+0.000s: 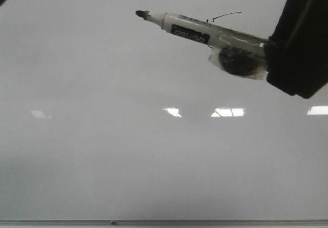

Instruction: Write number 5 on whiteboard

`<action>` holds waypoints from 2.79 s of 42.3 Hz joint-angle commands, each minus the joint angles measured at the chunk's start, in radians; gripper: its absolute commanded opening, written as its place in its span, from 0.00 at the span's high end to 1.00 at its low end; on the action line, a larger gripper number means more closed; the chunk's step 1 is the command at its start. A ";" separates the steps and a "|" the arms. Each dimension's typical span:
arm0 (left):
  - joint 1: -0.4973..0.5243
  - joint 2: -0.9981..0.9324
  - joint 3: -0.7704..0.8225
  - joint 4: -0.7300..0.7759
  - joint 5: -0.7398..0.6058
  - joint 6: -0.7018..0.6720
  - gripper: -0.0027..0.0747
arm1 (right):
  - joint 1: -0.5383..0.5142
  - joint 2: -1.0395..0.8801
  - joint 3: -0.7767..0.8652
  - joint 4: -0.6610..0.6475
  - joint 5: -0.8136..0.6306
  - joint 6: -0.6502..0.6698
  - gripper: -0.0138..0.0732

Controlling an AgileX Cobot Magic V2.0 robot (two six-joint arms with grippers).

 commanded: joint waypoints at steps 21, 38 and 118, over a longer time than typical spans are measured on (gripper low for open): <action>-0.249 0.333 -0.239 -0.193 -0.046 0.245 0.19 | 0.031 -0.043 -0.032 -0.007 -0.005 -0.020 0.92; -0.249 0.363 -0.248 -0.216 -0.046 0.254 0.76 | 0.031 -0.043 -0.032 -0.007 -0.012 -0.019 0.92; 0.683 0.342 0.429 0.570 -1.501 -1.009 0.99 | -0.321 -0.284 -0.031 -0.238 0.065 0.336 0.24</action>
